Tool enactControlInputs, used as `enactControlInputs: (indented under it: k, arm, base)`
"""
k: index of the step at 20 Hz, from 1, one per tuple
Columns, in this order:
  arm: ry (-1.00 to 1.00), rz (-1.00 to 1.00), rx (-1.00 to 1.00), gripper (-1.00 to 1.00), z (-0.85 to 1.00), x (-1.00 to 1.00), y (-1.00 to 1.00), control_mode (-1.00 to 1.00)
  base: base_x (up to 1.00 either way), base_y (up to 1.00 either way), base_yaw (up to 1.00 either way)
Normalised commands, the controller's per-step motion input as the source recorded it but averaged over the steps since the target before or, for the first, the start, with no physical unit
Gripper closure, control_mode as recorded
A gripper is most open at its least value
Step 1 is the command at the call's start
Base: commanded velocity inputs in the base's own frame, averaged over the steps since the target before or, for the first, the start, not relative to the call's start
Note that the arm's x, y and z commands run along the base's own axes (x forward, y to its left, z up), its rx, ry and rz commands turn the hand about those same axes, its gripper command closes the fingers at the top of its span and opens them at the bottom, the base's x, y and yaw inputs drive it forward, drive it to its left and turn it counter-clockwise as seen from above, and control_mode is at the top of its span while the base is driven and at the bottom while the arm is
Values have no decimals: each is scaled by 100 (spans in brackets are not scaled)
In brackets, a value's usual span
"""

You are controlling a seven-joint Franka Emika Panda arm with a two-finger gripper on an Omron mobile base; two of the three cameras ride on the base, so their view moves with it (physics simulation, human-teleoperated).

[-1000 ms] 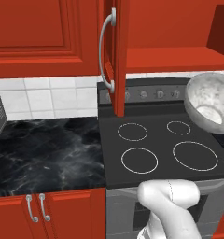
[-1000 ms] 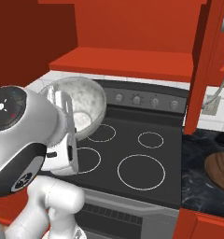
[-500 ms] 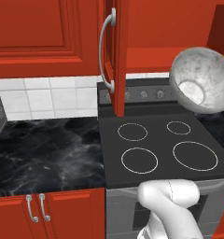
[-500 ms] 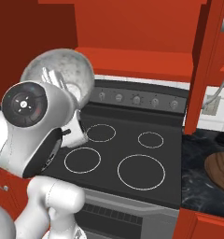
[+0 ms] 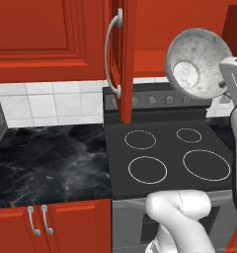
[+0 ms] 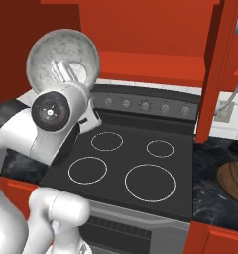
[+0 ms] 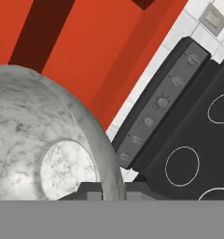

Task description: Open the cabinet. Pick the bowls from the counter and place them in the cabinet. Then close the cabinet.

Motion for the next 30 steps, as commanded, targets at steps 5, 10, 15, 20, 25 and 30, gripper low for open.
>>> enactControlInputs:
  k: [5, 10, 15, 20, 25, 30]
  arm:
    - [9, 3, -4, 100, 62, 56, 0, -100]
    - [14, 1, -5, 100, 47, 62, 0, -100]
    - [17, 1, -2, 100, 7, 62, 0, -100]
    - [-3, 0, 0, 100, -7, 58, 2, -100]
    - [-11, 0, 0, 100, -4, 58, 0, -100]
    - [-3, 0, 0, 100, -19, 50, 0, -100]
  base:
    - [0, 0, 0]
    - [0, 0, 0]
    - [0, 0, 0]
    - [0, 0, 0]
    - [0, 0, 0]
    - [0, 0, 0]
